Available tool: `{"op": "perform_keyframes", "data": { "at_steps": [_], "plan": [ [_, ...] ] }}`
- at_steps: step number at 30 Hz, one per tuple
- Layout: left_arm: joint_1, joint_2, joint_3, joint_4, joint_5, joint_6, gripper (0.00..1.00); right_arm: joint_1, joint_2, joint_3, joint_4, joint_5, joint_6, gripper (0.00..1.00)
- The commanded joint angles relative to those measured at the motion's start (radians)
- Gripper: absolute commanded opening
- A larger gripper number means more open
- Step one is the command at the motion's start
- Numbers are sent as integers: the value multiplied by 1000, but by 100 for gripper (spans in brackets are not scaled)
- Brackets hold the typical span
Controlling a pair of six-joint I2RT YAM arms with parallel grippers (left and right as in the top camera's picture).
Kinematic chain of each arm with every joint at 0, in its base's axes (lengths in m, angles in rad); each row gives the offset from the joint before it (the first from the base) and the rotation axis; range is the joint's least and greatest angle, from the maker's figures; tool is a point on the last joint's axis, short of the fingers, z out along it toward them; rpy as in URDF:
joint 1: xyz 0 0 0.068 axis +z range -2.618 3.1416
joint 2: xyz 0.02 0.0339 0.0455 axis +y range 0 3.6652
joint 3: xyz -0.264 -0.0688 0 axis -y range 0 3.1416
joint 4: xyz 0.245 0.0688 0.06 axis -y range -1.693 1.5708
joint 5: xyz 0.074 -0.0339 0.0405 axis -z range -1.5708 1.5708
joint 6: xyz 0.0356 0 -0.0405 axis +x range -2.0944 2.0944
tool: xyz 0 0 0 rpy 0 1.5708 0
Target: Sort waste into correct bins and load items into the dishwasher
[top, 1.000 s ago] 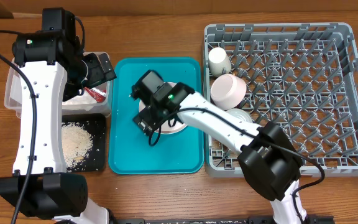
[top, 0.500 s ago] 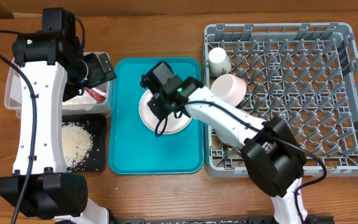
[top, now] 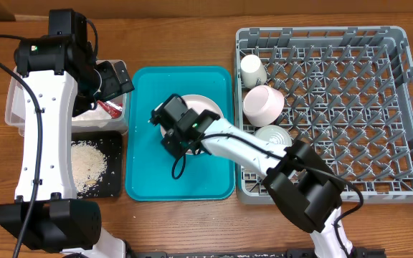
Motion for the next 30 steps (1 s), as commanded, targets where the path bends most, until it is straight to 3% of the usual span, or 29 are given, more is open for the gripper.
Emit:
{"op": "perform_keyframes", "data": {
  "at_steps": [1, 14, 20, 24, 27, 30],
  "plan": [
    [-4, -5, -1, 1, -3, 8, 100, 29, 25, -4, 5, -16, 2, 4],
    [-4, -5, -2, 1, -3, 8, 100, 76, 25, 19, 23, -120, -10, 4],
    [-4, -5, -1, 1, -3, 8, 100, 43, -9, 116, -55, 63, -31, 4],
    [-4, -5, -2, 1, -3, 8, 100, -8, -38, 166, -139, 272, -31, 19],
    [-4, -5, -2, 1, -3, 8, 100, -60, -40, 169, -182, 315, -31, 39],
    [-4, -5, -2, 1, -3, 8, 100, -117, -39, 167, -229, 313, -23, 42]
  ]
}}
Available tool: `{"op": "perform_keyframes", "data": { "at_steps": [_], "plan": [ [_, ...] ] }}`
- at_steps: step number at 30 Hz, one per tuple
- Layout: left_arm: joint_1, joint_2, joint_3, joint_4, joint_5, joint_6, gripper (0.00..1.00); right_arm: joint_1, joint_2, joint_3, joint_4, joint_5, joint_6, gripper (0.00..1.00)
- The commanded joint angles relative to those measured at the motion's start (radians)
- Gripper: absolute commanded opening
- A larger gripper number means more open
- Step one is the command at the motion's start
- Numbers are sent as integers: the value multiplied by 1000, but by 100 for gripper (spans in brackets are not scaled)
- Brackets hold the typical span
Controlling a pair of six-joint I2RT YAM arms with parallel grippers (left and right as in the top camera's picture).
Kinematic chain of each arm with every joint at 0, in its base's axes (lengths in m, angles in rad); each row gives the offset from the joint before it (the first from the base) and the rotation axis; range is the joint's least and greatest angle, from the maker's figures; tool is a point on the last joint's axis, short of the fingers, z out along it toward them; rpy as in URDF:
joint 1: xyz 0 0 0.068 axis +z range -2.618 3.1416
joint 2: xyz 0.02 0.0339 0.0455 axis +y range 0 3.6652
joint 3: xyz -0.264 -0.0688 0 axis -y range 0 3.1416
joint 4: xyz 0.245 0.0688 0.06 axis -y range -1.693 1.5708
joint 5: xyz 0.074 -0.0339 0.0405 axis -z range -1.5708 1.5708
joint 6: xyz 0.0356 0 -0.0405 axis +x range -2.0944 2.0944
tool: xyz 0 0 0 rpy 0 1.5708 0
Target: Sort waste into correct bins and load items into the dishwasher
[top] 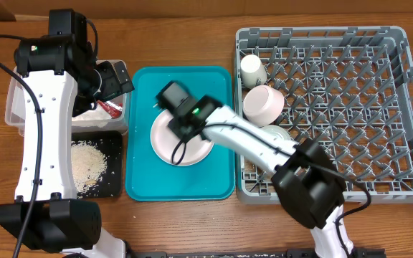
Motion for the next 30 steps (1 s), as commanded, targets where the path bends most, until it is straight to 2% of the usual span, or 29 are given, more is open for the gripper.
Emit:
{"op": "perform_keyframes", "data": {
  "at_steps": [1, 3, 10, 20, 26, 28, 30],
  "plan": [
    [-4, -5, -1, 2, -3, 8, 100, -63, -38, 19, -31, 65, 3, 45],
    [-4, -5, -2, 2, -3, 8, 100, -100, -38, 19, -42, 38, 3, 49],
    [-3, -5, -1, 2, -3, 8, 100, -174, -36, 19, -44, -125, 3, 49],
    [-4, -5, -2, 2, -3, 8, 100, -171, -9, -19, -49, -157, 3, 48],
    [-4, -5, -1, 2, -3, 8, 100, -171, 13, -103, 39, -159, 3, 48],
    [-4, -5, -1, 2, -3, 8, 100, -171, 15, -118, 50, -180, 3, 47],
    [-4, -5, -1, 2, -3, 8, 100, -168, 15, -127, 61, -210, 3, 41]
  ]
}}
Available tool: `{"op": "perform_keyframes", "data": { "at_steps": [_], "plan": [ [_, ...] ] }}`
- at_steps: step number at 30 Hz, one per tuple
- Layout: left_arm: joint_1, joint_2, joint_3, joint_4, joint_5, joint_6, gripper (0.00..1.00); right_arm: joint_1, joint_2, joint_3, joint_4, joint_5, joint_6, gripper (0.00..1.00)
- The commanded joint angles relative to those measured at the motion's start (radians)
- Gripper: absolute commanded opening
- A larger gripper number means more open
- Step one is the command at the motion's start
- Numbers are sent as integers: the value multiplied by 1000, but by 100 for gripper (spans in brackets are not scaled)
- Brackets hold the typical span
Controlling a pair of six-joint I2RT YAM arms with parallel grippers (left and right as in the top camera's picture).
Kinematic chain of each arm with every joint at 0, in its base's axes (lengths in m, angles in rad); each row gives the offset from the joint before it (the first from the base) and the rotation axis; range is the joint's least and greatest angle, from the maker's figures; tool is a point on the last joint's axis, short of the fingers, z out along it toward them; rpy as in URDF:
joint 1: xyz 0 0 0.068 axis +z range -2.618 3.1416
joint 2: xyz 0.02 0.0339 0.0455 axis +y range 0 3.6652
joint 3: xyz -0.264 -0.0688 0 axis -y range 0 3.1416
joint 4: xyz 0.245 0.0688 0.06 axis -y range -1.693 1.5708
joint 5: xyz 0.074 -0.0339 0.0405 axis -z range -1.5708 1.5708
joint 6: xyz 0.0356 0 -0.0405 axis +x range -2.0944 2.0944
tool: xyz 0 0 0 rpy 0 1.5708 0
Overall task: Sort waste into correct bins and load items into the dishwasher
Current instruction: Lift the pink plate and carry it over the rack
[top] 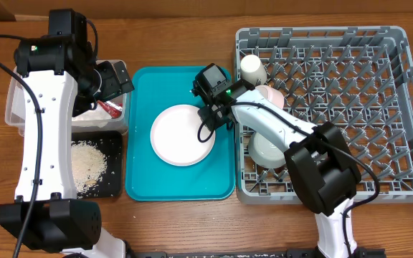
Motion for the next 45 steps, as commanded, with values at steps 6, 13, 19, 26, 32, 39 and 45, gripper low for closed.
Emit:
{"op": "perform_keyframes", "data": {
  "at_steps": [6, 13, 19, 26, 32, 39, 45],
  "plan": [
    [-4, -5, -1, 2, -3, 8, 100, 40, 11, -29, 12, -75, 8, 33],
    [-4, -5, -1, 2, -3, 8, 100, 57, 24, -31, 19, -75, 8, 33],
    [-4, -5, -2, 1, -3, 8, 100, 57, 24, -31, 23, -74, 8, 29],
    [-4, -5, -1, 2, -3, 8, 100, 57, 49, -31, 36, -75, 8, 31],
    [-4, -5, -1, 2, -3, 8, 100, 57, 84, -31, 40, -75, 8, 29],
    [-4, -5, -2, 1, -3, 8, 100, 57, 68, 10, 29, -90, 8, 4],
    [-4, -5, -1, 1, -3, 8, 100, 56, -18, 162, -96, -85, 8, 4]
  ]
}}
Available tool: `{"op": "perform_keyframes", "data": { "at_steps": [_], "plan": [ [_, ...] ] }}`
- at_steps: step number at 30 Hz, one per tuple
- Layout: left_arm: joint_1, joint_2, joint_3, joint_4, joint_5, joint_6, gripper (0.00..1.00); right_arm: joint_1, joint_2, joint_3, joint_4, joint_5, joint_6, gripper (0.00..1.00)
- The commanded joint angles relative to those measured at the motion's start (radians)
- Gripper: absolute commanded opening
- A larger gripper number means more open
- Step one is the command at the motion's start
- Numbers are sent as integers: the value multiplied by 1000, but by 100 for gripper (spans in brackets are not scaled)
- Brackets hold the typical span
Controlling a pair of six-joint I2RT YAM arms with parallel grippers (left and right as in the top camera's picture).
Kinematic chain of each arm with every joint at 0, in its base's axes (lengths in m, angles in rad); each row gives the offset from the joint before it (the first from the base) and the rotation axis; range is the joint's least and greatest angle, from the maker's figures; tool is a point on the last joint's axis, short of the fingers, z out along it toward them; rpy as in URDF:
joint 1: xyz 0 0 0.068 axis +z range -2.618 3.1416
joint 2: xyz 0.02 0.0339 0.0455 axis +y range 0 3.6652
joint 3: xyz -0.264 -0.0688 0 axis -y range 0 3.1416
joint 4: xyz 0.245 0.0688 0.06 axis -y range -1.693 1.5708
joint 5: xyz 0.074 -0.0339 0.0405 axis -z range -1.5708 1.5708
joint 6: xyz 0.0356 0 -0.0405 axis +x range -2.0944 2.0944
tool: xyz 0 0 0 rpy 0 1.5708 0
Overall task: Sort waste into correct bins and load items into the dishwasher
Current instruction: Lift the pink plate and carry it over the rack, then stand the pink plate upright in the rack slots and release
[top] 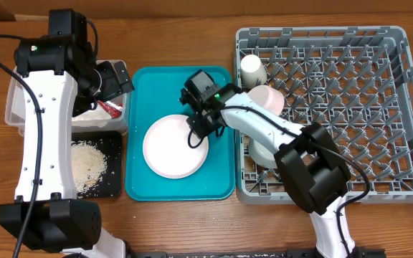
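A white plate [171,150] lies on the teal tray [221,179], left of its centre. My right gripper [201,120] sits low at the plate's upper right rim, its fingers touching or straddling the edge; the wrist hides how the jaws stand. My left gripper [119,80] hangs over the clear plastic bin [16,107], its fingers apart with nothing between them. A red and white wrapper [110,107] lies in that bin. The grey dish rack [400,107] holds a white cup [252,67], a pink bowl [267,100] and a pale bowl [264,152] along its left side.
A black tray [113,188] with spilled rice [88,161] sits in front of the clear bin. The right arm reaches across the rack's left edge onto the teal tray. Most of the rack's pegs stand bare.
My right gripper has moved left and toward the front, from the tray's back right corner onto the plate's rim. The plate has shifted left and forward. The left arm is unchanged.
My right gripper was low over the plate at the tray's middle, then at the plate's back edge, then off the plate near the tray's right side. Now it is at the rim again and the plate lies further left. The left arm stayed over the bin.
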Motion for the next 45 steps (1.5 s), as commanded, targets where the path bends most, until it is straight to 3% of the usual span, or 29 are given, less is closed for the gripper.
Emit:
{"op": "perform_keyframes", "data": {
  "at_steps": [1, 5, 10, 17, 31, 45],
  "plan": [
    [-4, -5, -2, 2, -3, 8, 100, 2, -80, 134, -63, 26, -8, 4],
    [-4, -5, -1, 2, -3, 8, 100, 2, -159, 275, -219, 138, -7, 4],
    [-4, -5, -2, 2, -3, 8, 100, 2, -291, 346, -365, 497, 90, 4],
    [-4, -5, -2, 2, -3, 8, 100, -30, -420, 345, -560, 983, 381, 4],
    [-4, -5, -2, 2, -3, 8, 100, -293, -391, 229, -630, 1111, 723, 4],
    [-4, -5, -2, 2, -3, 8, 100, -325, -382, -30, -408, 1196, 719, 4]
  ]
}}
